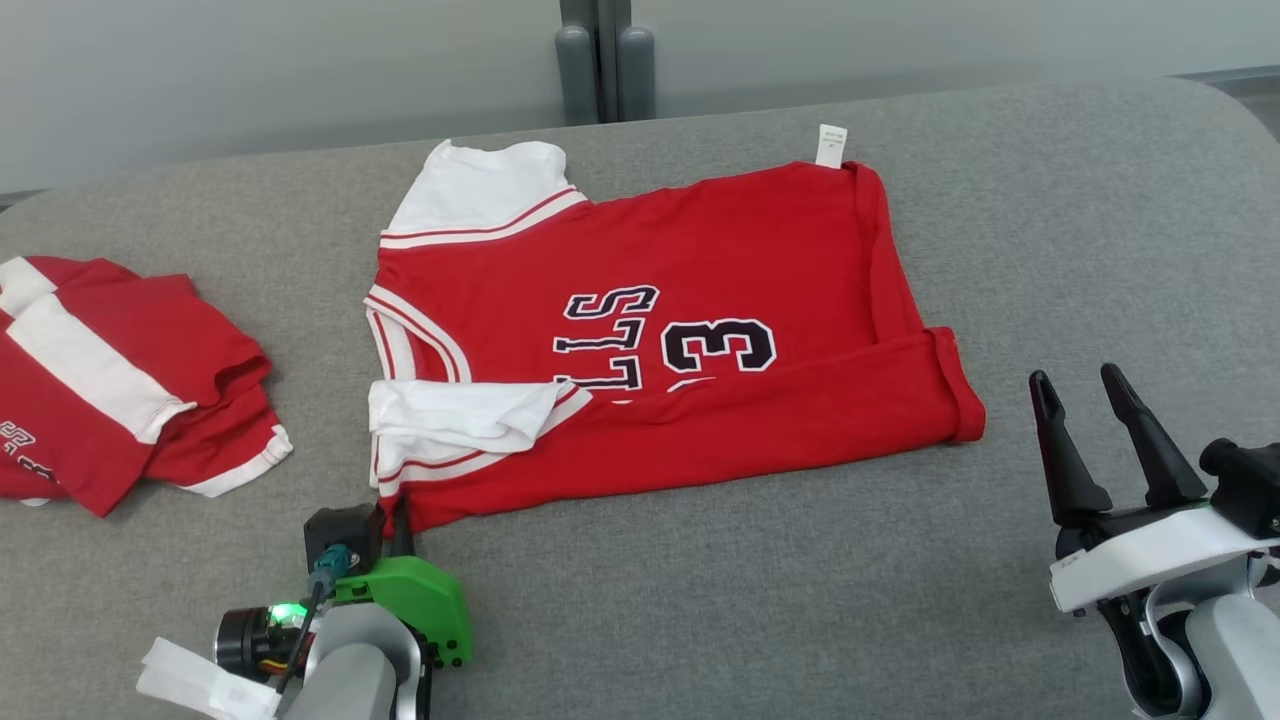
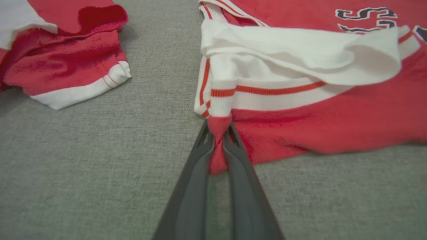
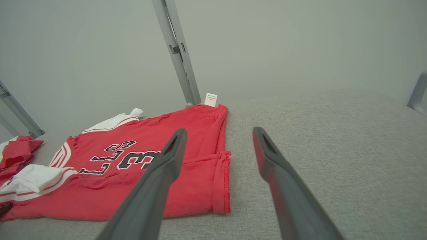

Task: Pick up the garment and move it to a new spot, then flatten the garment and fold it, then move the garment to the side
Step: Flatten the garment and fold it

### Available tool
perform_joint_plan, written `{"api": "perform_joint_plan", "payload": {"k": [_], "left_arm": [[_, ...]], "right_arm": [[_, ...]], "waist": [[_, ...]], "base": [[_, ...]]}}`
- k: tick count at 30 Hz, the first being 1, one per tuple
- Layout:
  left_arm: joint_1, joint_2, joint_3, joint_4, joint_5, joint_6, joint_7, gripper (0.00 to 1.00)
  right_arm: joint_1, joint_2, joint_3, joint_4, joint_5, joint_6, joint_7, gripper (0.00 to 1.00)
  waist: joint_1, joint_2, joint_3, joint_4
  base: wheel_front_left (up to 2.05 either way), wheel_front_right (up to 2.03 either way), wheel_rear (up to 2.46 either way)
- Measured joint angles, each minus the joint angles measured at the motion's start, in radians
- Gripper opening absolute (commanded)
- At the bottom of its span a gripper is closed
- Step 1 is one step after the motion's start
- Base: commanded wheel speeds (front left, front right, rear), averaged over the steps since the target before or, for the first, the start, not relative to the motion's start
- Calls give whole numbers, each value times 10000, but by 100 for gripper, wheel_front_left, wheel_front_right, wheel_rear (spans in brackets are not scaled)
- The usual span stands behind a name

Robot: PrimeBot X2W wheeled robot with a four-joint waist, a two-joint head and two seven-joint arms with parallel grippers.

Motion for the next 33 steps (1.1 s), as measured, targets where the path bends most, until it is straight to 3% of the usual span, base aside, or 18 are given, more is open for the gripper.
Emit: {"api": "perform_joint_plan", "payload": {"k": [13,19,26,27,28,33], "left_arm": [[280,29,-1011,-2876,174,21,10,0],[412,23,-1208,-3110,192,44,12,0],[472,25,-1204,-3147,255,17,10,0],[483,25,-1214,-3135,255,-2,10,0],[492,25,-1237,-3101,255,-6,10,0],[500,27,-1358,-2846,244,-111,12,0]], "right_arm": [[-1587,401,123,4247,1202,0,775,100],[-2231,466,263,5827,1212,0,895,100],[-2755,600,782,6732,1133,-2,834,100],[-2800,604,859,6805,1137,-2,834,37],[-2863,594,951,6870,1137,-2,802,0],[-2953,422,1131,7194,1047,13,527,0]], "waist": [[0,0,205,1223],[0,0,268,1776],[0,0,231,1886],[0,0,224,1869],[0,0,216,1842],[0,0,127,1686]], "base": [[0,0,0],[0,0,0],[0,0,0],[0,0,0],[0,0,0],[0,0,0]]}}
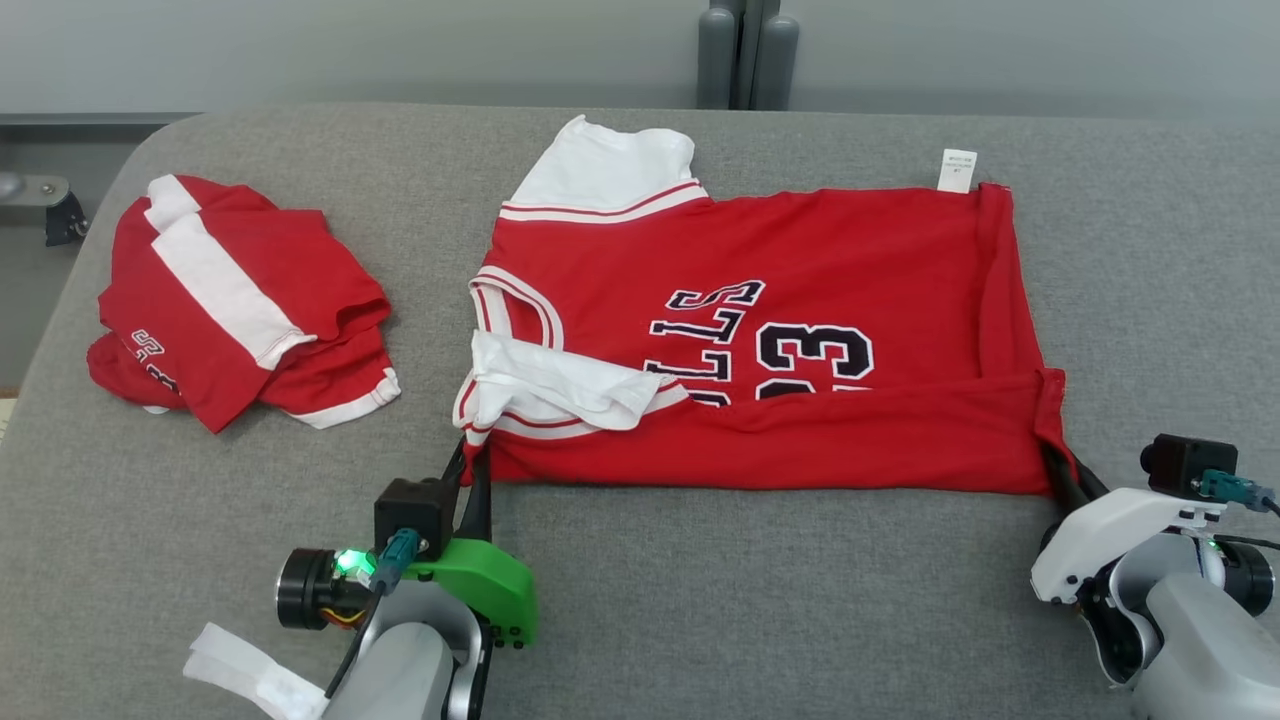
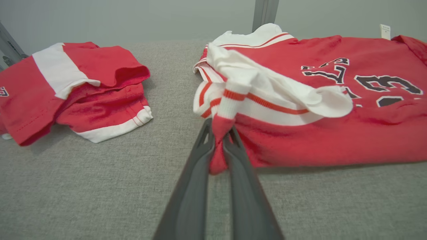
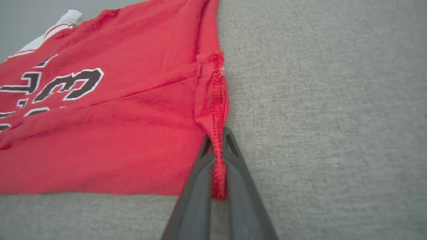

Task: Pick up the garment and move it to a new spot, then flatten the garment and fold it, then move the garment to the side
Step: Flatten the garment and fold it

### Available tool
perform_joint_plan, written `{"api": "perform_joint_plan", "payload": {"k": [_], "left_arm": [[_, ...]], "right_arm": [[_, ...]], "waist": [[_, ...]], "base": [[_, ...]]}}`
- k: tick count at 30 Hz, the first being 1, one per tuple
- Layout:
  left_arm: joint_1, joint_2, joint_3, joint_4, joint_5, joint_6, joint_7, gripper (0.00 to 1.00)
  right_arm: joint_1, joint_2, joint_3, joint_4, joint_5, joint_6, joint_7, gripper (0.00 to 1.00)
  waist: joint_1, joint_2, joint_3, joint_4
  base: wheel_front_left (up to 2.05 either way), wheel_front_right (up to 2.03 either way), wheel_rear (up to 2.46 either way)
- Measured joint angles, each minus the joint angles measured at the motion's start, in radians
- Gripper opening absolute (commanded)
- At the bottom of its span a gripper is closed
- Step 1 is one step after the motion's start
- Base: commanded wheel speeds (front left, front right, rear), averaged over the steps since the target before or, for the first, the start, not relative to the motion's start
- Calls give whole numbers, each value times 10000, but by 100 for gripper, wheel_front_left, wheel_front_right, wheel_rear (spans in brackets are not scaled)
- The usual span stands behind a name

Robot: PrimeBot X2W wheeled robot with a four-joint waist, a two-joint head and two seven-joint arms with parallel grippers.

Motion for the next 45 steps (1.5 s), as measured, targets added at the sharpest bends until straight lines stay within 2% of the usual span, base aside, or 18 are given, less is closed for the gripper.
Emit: {"api": "perform_joint_plan", "payload": {"k": [10,14,23,32,33,34,35,40,45], "left_arm": [[224,-12,-453,591,-412,-397,0,0],[566,-21,-757,840,-516,-570,-2,0],[1317,-8,-1041,943,-596,-690,-2,0],[1405,58,-838,1151,-594,-453,-2,0],[1406,67,-857,1229,-593,-456,0,7],[1406,81,-882,1317,-594,-493,2,37],[1406,82,-874,1367,-594,-504,2,100],[1307,117,-667,1273,-598,-301,2,100],[1189,226,136,-656,-539,-119,2,100]], "right_arm": [[118,-819,42,113,-470,-2,-291,0],[563,-968,-376,10,-476,0,-343,0],[2387,-393,-1156,-842,-619,-2,-182,0],[3224,90,-2073,-2090,-1124,-2,518,0],[3257,155,-2159,-2257,-1193,-2,612,0],[3306,238,-2280,-2399,-1218,-4,692,0],[3356,301,-2410,-2516,-1241,-4,698,100],[3443,422,-3116,-3294,-1605,-6,794,100],[3465,612,-3509,-4487,-1781,-8,222,100]], "waist": [[0,0,-392,-321],[0,0,-731,-386],[0,0,-1365,-610],[0,0,-1389,-725],[0,0,-1392,-730],[0,0,-1387,-734],[0,0,-1375,-735],[0,0,-1277,-748],[0,0,-1157,-838]], "base": [[0,0,0],[0,0,0],[0,0,0],[0,0,0],[0,0,0],[0,0,0],[0,0,0],[0,0,0],[0,0,0]]}}
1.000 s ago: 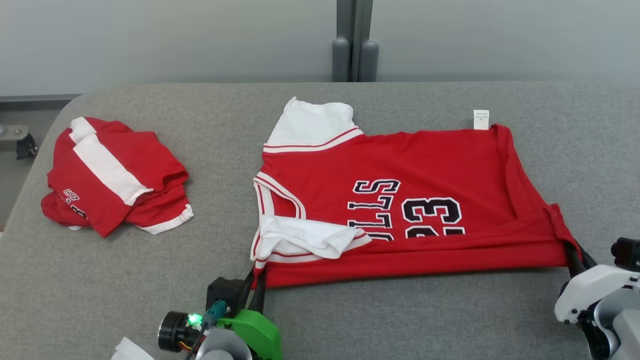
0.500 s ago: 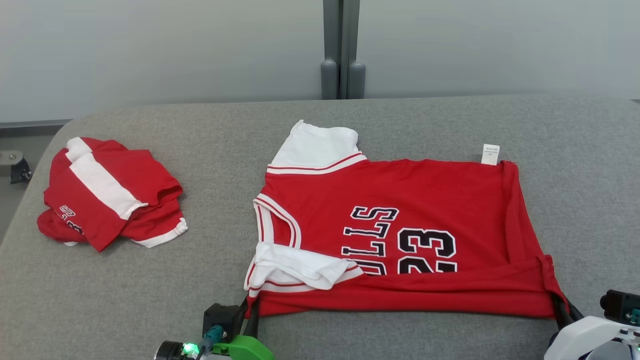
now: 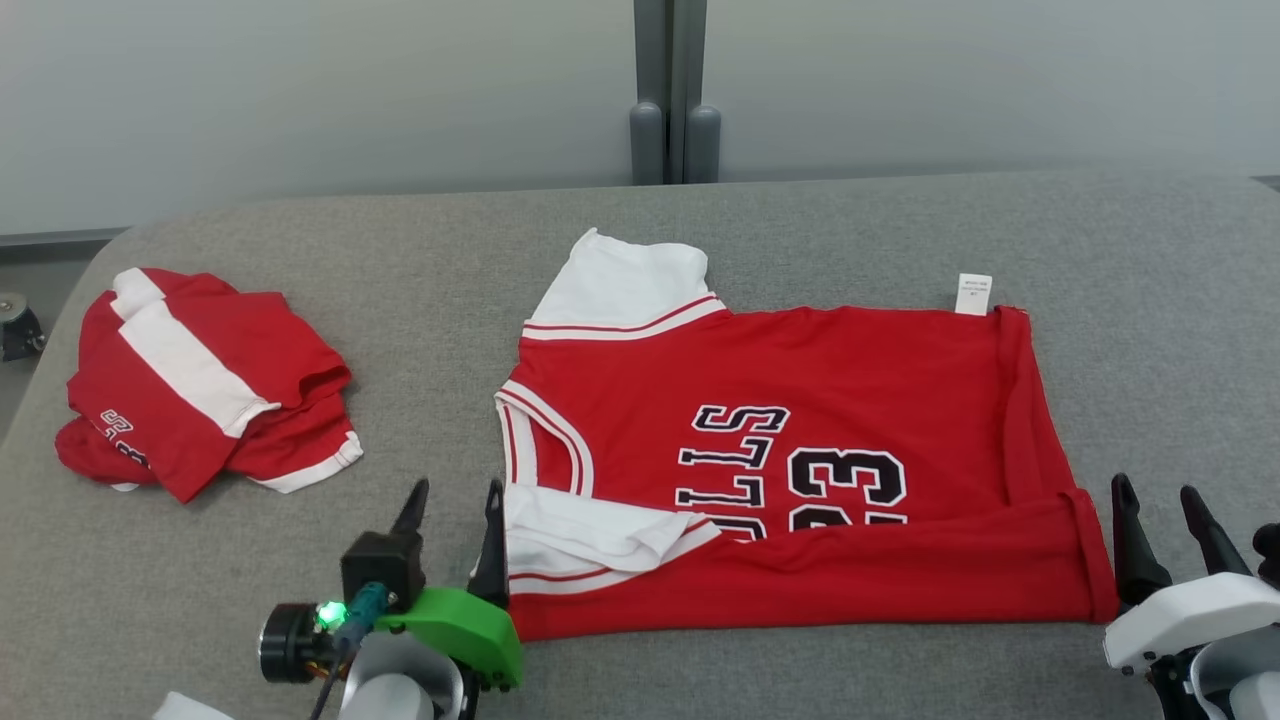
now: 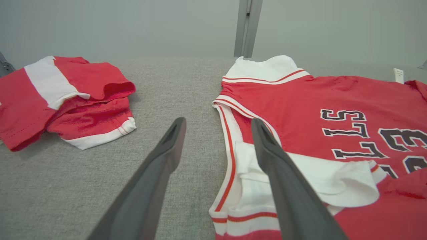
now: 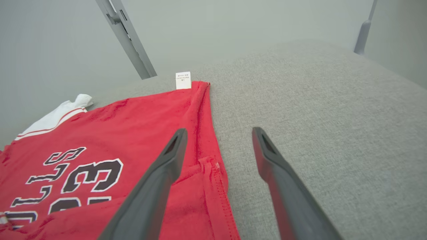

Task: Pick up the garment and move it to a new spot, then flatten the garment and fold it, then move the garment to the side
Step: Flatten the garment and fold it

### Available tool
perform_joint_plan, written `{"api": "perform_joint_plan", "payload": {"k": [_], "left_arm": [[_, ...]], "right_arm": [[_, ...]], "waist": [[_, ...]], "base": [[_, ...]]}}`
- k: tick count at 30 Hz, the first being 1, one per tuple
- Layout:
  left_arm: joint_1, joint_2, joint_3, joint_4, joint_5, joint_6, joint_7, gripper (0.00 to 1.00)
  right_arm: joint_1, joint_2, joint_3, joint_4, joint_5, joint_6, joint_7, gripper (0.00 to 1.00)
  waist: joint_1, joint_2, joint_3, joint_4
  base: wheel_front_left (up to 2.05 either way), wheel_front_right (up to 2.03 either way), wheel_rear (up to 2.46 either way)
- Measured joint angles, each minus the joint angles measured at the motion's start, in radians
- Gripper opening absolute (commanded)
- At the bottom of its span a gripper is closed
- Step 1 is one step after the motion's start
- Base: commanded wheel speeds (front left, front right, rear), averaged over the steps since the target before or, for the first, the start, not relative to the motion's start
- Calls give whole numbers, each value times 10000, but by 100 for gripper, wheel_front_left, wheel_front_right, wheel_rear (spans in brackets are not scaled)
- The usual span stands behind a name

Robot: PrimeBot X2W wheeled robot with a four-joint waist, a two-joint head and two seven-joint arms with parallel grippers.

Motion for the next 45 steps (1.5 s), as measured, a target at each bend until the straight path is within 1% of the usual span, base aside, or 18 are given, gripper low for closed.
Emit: {"api": "perform_joint_plan", "payload": {"k": [2,4,6,9,12,16,23,25,26,28,31,33,36,40,42,45], "left_arm": [[88,-6,428,-1057,192,-38,-4,100],[250,-29,752,-1875,378,-111,-2,100],[425,-86,1080,-2635,577,-180,0,100],[559,-180,1563,-3730,729,-234,-2,100],[622,-190,1764,-4380,817,-293,-6,100],[757,-213,1503,-4349,805,-207,-6,100],[808,-211,1365,-3998,646,-128,-4,100],[679,-213,1342,-3703,811,-82,-4,100],[505,-211,1296,-3335,869,-73,-4,100],[58,-211,1221,-2773,1095,-151,-2,100],[-1374,-113,1095,-1501,1517,-337,8,100],[-2414,81,938,-600,1636,-619,477,100],[-3986,272,853,362,1705,-1001,1175,100],[-5981,880,391,1593,2144,-1753,2746,100],[-6848,1122,203,2086,2234,-2023,3457,100],[-7998,1271,207,2778,1946,-2263,4291,100]], "right_arm": [[2,19,84,-570,-65,0,-245,100],[3,2,217,-1053,-169,0,-443,100],[5,-174,554,-1613,-640,2,-619,100],[-10,-146,767,-2249,-709,-2,-709,100],[-79,-59,838,-2926,-802,0,-738,100],[-18,138,876,-3388,-984,0,-740,100],[103,493,1095,-3616,-1114,0,-742,100],[49,518,1189,-3616,-1114,0,-742,100],[-34,510,1244,-3599,-1116,0,-742,100],[-295,500,1306,-3611,-1116,0,-742,100],[-820,420,1563,-3662,-1110,0,-746,100],[-1171,368,1582,-3680,-989,0,-746,100],[-1716,301,1684,-3733,-832,0,-748,100],[-2357,182,1942,-3806,-673,0,-748,100],[-2646,167,2002,-3854,-602,0,-748,100],[-2933,245,2174,-3937,-483,0,-748,100]], "waist": [[0,0,68,-57],[0,0,138,-116],[0,0,220,-192],[0,0,356,-307],[-1,0,475,-416],[0,0,615,-522],[0,0,786,-625],[0,0,897,-668],[0,0,983,-697],[0,0,1154,-746],[0,0,1558,-874],[0,0,1870,-981],[0,0,2326,-1168],[0,0,2939,-1504],[0,0,3220,-1688],[0,0,3629,-2004]], "base": [[0,0,0],[0,0,0],[0,0,0],[0,0,0],[0,0,0],[0,0,0],[0,0,0],[0,0,0],[0,0,0],[0,0,0],[0,0,0],[0,0,0],[0,0,0],[0,0,0],[0,0,0],[0,0,0]]}}
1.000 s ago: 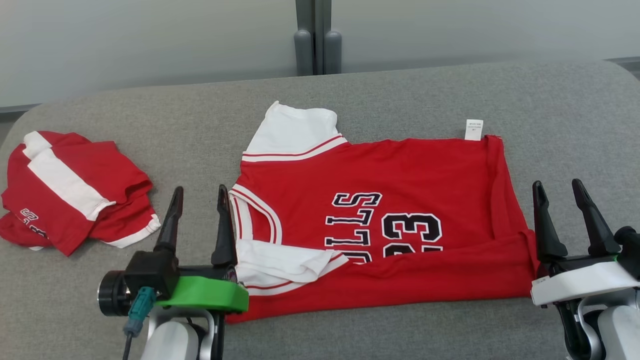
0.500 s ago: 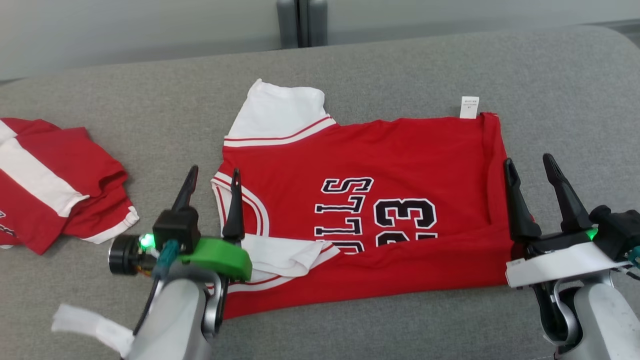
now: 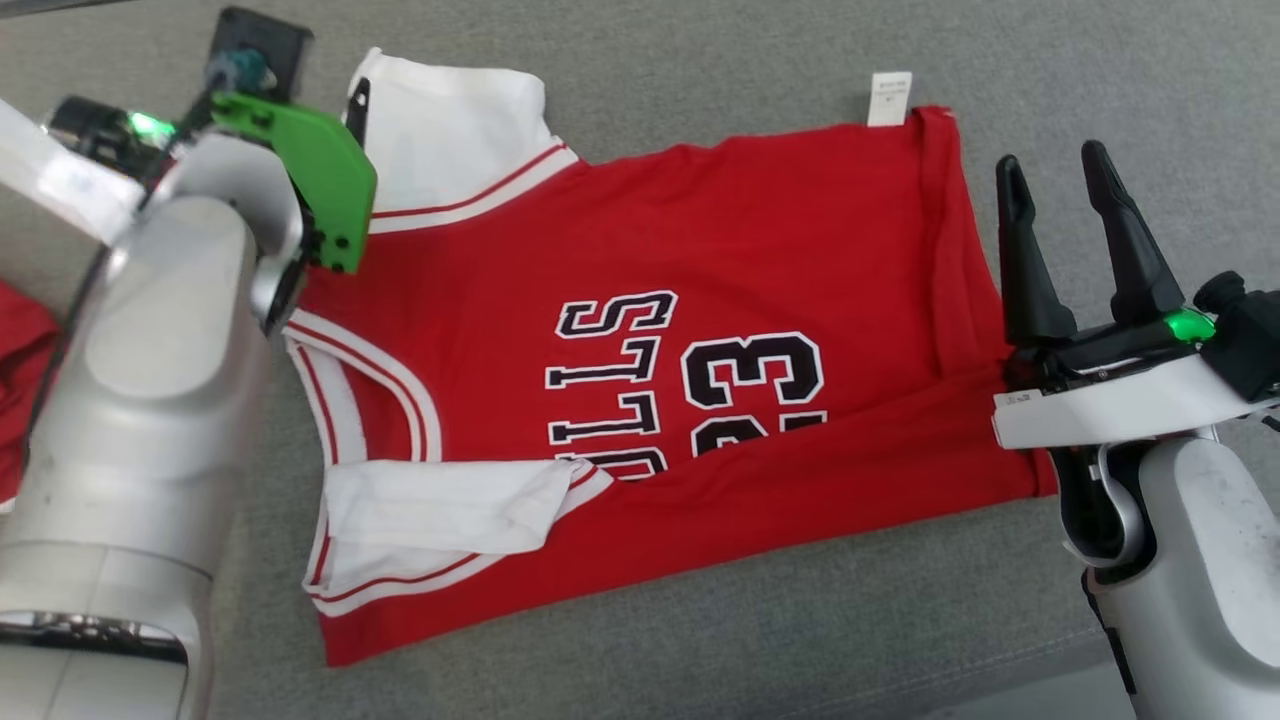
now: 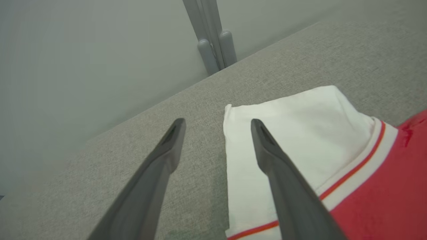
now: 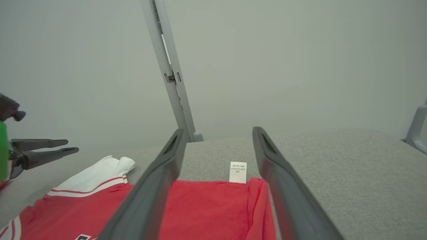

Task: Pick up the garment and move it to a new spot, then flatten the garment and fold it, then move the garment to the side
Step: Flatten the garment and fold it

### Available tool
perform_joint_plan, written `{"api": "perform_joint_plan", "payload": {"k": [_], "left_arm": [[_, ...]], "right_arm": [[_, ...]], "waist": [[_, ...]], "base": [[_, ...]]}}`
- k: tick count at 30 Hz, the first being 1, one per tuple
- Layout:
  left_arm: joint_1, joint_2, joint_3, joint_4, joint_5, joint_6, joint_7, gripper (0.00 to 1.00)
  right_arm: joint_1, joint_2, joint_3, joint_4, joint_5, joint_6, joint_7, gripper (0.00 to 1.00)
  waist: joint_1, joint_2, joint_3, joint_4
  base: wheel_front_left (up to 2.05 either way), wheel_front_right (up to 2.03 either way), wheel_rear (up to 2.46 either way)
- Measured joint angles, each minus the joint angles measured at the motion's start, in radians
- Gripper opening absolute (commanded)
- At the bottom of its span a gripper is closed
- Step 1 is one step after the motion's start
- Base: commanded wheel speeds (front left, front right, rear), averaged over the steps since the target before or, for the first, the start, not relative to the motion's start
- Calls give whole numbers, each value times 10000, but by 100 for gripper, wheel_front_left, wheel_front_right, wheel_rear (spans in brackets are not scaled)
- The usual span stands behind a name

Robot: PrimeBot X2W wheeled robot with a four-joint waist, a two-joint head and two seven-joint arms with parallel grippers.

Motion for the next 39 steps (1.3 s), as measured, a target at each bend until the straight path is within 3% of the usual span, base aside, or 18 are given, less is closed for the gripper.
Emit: {"api": "perform_joint_plan", "payload": {"k": [4,10,15,24,25,26,27,28,34,39], "left_arm": [[-1232,186,-234,800,-660,-115,1306,100],[-2306,679,-1375,1325,-1615,-127,2786,100],[-2632,1156,-1912,1668,-2121,-127,3283,100],[-2953,1279,-2203,2088,-2418,-125,3461,100],[-2984,1258,-2192,2167,-2516,-125,3563,97],[-3000,1241,-2184,2219,-2635,-125,3643,71],[-3015,1212,-2182,2261,-2765,-125,3743,24],[-3028,1168,-2196,2276,-2855,-125,3804,0],[-2982,955,-2313,2084,-3206,-128,3306,0],[-2929,598,-2612,1609,-3304,-127,2414,0]], "right_arm": [[-264,178,313,-138,150,0,0,100],[-424,382,334,-305,642,0,0,100],[-448,437,286,-336,673,-2,0,100],[-420,619,441,-276,667,0,0,100],[-420,616,441,-265,667,-2,0,100],[-420,610,437,-253,667,0,0,100],[-420,602,414,-242,669,0,0,100],[-421,573,366,-224,669,0,0,100],[-641,46,451,-44,608,0,0,100],[-1450,-1011,851,1350,1158,-2,249,100]], "waist": [[1,0,465,-491],[0,0,1032,-1179],[1,0,1373,-1601],[0,0,1602,-1818],[0,0,1599,-1811],[0,0,1593,-1802],[0,0,1584,-1788],[0,0,1574,-1764],[0,0,1470,-1468],[0,0,1308,-973]], "base": [[0,0,0],[0,0,0],[0,0,0],[0,0,0],[0,0,0],[0,0,0],[0,0,0],[0,0,0],[0,0,0],[0,0,0]]}}
